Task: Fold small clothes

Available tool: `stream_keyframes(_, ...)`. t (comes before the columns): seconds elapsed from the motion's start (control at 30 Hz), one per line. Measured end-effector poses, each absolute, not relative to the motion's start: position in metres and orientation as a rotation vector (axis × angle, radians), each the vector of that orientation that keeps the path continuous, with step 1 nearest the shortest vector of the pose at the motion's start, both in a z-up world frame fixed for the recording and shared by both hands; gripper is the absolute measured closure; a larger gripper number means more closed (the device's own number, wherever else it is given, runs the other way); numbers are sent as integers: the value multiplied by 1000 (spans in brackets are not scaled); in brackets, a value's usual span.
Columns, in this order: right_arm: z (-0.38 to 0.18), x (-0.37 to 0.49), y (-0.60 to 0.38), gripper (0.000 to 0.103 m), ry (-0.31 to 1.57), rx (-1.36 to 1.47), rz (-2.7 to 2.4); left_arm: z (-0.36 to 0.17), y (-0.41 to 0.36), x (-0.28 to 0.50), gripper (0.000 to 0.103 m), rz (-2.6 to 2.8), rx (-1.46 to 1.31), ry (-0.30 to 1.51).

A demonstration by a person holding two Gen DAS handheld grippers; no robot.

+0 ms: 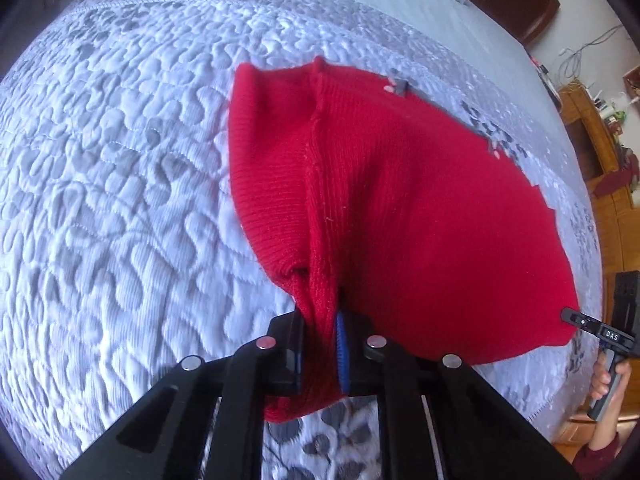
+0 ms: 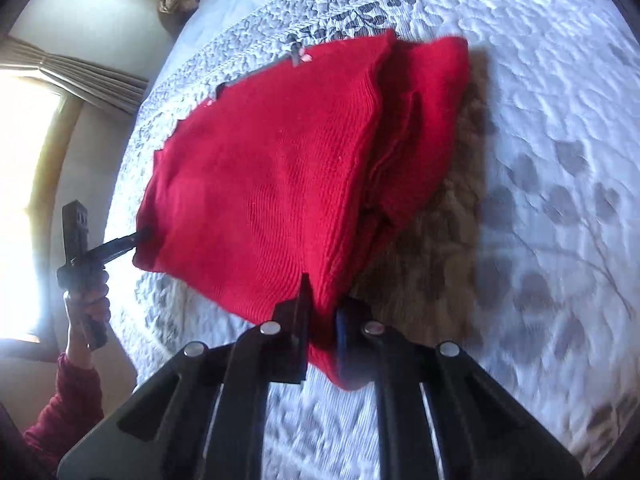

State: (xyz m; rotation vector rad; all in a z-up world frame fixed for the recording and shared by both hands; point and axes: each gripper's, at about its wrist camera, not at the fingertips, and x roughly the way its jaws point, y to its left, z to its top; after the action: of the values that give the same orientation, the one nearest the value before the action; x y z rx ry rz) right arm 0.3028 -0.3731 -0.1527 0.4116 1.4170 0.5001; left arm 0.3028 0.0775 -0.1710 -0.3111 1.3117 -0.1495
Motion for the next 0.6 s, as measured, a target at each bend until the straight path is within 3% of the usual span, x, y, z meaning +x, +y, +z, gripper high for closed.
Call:
stream_keyframes(0.4,-131,173,-420,94,1530,374,518,-147,32,178,90,-262,-227,1420)
stream_keyframes(0.6,-169,137,-433,93,1566,361,438,-182,9,130,89,-212,-118,1401)
